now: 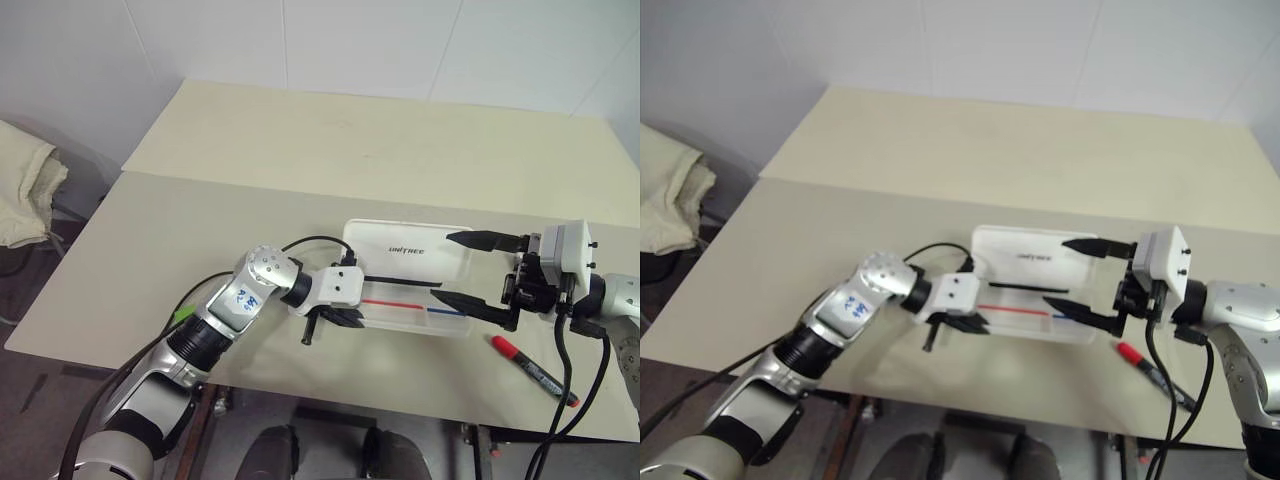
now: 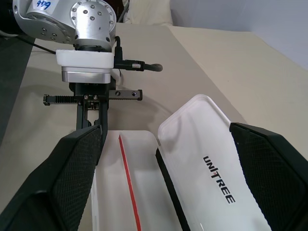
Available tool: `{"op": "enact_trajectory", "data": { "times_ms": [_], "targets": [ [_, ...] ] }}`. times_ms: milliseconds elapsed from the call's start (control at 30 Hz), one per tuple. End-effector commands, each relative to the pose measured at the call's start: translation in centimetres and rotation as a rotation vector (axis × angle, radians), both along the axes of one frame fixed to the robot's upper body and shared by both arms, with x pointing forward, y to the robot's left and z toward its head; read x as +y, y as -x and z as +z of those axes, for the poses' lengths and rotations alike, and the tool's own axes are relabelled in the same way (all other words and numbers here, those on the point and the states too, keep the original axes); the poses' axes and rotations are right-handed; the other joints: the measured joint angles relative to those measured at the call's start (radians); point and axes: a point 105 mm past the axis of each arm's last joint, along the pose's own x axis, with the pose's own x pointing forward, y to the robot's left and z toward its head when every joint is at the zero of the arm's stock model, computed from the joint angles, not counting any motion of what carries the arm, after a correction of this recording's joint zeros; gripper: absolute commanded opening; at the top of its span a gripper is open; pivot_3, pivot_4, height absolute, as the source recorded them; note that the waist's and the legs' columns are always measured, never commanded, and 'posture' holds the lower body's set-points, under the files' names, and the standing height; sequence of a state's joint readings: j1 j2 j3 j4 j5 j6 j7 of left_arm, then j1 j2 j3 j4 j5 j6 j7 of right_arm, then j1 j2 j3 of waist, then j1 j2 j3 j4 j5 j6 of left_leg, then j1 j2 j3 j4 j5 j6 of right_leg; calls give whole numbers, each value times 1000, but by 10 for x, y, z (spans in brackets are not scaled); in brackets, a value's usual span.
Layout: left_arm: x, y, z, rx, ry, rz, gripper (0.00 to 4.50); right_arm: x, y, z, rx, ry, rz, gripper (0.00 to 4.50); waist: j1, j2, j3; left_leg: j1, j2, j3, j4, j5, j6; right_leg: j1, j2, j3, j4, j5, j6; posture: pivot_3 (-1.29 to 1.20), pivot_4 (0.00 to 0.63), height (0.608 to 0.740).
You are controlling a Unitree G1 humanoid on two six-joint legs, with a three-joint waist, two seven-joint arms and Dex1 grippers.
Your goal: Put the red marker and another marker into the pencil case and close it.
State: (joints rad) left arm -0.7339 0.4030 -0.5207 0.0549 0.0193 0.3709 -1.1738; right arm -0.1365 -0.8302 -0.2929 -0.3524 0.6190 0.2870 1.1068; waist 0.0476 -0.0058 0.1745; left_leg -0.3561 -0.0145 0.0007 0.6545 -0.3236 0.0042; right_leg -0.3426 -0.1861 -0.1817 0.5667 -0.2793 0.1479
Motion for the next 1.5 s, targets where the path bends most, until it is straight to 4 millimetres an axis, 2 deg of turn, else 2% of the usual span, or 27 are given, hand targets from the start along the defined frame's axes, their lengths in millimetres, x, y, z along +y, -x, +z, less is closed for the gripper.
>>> {"op": "enact_trajectory", "data": {
  "times_ms": [33, 67, 100, 200, 367, 500, 733, 900, 1067, 1233, 1367, 1500],
  "targets": [
    [1, -9, 6, -37, -11, 39, 13, -1, 5, 13, -56, -1, -5, 4500, 0, 0, 0, 0, 0, 0, 0, 0, 0, 0, 0, 0, 0, 0, 0, 0, 150, 740],
    [1, -9, 6, -34, -12, 43, 13, -1, 4, 13, -57, -1, -6, 4500, 0, 0, 0, 0, 0, 0, 1, 0, 0, 0, 0, 0, 0, 0, 0, 0, 150, 740],
    [1, -9, 6, -33, -13, 44, 274, -1, 4, 13, -58, -2, -8, 4500, 0, 0, 0, 0, 0, 0, 1, 0, 0, 0, 0, 0, 0, 0, 0, 0, 150, 740],
    [1, -8, 5, -28, -19, 43, 1187, -1, 4, 13, -59, -4, -11, 4500, 0, 0, 0, 0, 1, 0, 1, 0, 0, 0, 0, 0, 1, 0, 0, 0, 150, 740],
    [-5, -4, 8, -3, 8, 32, 2952, 0, 4, 12, -61, -8, -14, 4500, 4, 0, 0, 0, 0, 0, 1, 0, 0, 0, 0, 0, 0, 0, 0, 0, 150, 740],
    [-9, 5, 13, 78, 56, 15, 4235, 0, 3, 11, -59, -11, -16, 4500, 4, 0, 0, -1, 0, 0, 1, 0, 0, 0, 1, 0, 0, 0, 0, 0, 150, 740],
    [-8, 16, 20, 169, 134, -11, 4235, 0, 2, 8, -47, -16, -16, 4500, 2, 0, 0, -1, 1, 0, 1, 0, 0, 0, 1, 0, 0, 0, 0, 0, 150, 740],
    [4, 13, 17, 198, 192, 17, 4235, -2, 1, 8, -42, -21, -19, 4500, 1, 0, 0, 0, 1, 0, 1, 0, 0, 0, 1, 0, 0, 0, 0, 0, 150, 740],
    [11, 13, 29, 192, 391, 1, 4235, -10, 1, 8, -35, -47, -78, 4500, 6, 0, 0, 0, 1, 0, 2, 0, 0, 0, 1, 0, 0, 0, -1, 0, 150, 740],
    [37, 18, 47, 142, 527, -20, 4235, -36, 8, -8, 45, -58, -198, 4500, 3, 0, 0, -1, 1, 0, 1, 0, -1, 0, 1, 0, -1, 0, -1, 0, 150, 740],
    [52, 25, 59, 127, 570, -10, 4235, -59, 19, -20, 99, -39, -294, 4500, 3, 0, 0, 0, 1, 1, 1, 0, 0, 0, 1, 0, 0, 0, -1, 0, 150, 740],
    [87, 22, 78, 74, 586, 75, 4235, -90, 33, -41, 185, -1, -450, 4500, 3, 0, 0, 0, 3, 1, 1, -1, -1, 0, 2, 0, 0, 1, -1, 0, 150, 740]
  ]
}}
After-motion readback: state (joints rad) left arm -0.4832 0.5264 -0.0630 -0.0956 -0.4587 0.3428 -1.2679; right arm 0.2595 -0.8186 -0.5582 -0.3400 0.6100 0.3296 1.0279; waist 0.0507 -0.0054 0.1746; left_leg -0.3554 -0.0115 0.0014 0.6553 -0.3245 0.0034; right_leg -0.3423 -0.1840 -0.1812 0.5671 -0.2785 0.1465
